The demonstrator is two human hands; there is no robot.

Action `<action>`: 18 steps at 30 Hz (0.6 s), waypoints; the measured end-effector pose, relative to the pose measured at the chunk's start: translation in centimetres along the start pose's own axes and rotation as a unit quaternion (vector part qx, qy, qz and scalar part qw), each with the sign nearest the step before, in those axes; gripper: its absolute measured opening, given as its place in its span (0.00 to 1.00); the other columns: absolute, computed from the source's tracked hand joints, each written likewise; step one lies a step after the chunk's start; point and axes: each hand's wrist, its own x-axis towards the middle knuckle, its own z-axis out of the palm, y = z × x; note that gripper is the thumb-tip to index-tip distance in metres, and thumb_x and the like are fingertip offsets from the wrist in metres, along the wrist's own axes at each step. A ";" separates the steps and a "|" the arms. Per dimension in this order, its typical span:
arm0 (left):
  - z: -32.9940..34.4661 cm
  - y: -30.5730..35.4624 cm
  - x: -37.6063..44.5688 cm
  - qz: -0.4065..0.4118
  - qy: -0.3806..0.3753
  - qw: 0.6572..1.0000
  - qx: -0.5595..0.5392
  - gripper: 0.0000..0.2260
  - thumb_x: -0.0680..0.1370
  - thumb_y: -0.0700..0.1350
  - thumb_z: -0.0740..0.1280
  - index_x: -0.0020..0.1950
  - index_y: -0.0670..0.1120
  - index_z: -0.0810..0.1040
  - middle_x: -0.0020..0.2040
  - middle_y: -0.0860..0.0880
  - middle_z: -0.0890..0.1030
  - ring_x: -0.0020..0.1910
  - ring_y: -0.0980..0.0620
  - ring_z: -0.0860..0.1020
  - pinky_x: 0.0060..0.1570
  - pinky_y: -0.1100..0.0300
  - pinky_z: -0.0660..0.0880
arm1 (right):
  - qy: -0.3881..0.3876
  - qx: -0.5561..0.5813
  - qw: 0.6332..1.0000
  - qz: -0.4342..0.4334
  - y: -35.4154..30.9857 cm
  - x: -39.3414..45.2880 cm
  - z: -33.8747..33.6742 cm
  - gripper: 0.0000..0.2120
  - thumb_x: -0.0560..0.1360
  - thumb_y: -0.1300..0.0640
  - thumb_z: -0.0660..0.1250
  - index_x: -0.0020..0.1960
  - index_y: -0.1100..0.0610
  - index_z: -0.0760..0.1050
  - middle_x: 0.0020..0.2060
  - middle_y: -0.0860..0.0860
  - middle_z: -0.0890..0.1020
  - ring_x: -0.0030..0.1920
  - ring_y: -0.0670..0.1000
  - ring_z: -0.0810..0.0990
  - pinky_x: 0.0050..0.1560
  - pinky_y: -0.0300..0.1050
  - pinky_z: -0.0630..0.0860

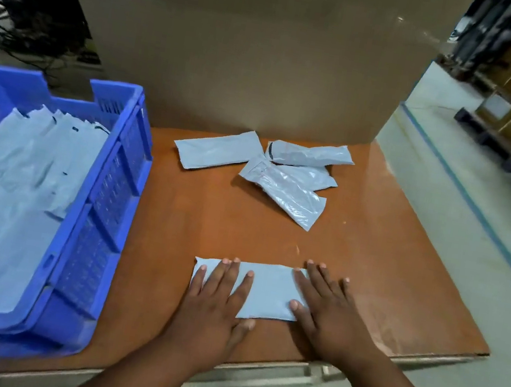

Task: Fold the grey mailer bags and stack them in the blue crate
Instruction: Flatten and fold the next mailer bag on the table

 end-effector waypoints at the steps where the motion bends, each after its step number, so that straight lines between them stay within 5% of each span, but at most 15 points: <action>1: 0.0 -0.1 0.4 -0.002 -0.002 1.000 -0.004 0.36 0.84 0.68 0.50 0.87 0.51 0.51 0.87 0.43 0.51 0.86 0.41 0.51 0.81 0.35 0.52 | -0.001 -0.003 1.000 0.011 0.0 0.3 0.0 0.33 0.84 0.30 0.38 0.86 0.40 0.45 0.86 0.45 0.43 0.85 0.51 0.40 0.83 0.64 0.43; 9: -1.8 -0.6 1.3 -0.006 -0.016 1.000 -0.024 0.37 0.82 0.68 0.42 0.88 0.50 0.46 0.87 0.48 0.44 0.86 0.48 0.41 0.83 0.40 0.40 | 0.035 0.004 0.998 0.049 -0.8 0.8 -2.9 0.34 0.84 0.31 0.40 0.86 0.41 0.44 0.86 0.45 0.41 0.85 0.50 0.37 0.82 0.65 0.41; 14: -4.8 2.0 3.4 0.003 0.020 0.999 -0.035 0.36 0.81 0.62 0.33 0.87 0.49 0.47 0.87 0.50 0.43 0.86 0.50 0.40 0.84 0.46 0.41 | 0.081 -0.032 0.995 0.051 -0.5 1.6 -4.8 0.32 0.85 0.35 0.42 0.86 0.45 0.50 0.86 0.49 0.46 0.86 0.53 0.42 0.83 0.61 0.43; 18: -4.8 3.5 6.9 -0.032 -0.006 0.999 -0.020 0.29 0.87 0.57 0.42 0.87 0.49 0.47 0.87 0.49 0.43 0.86 0.49 0.41 0.84 0.48 0.39 | 0.084 0.002 0.996 0.004 -1.9 4.0 -3.5 0.27 0.87 0.42 0.48 0.84 0.50 0.57 0.86 0.52 0.54 0.85 0.55 0.49 0.83 0.62 0.45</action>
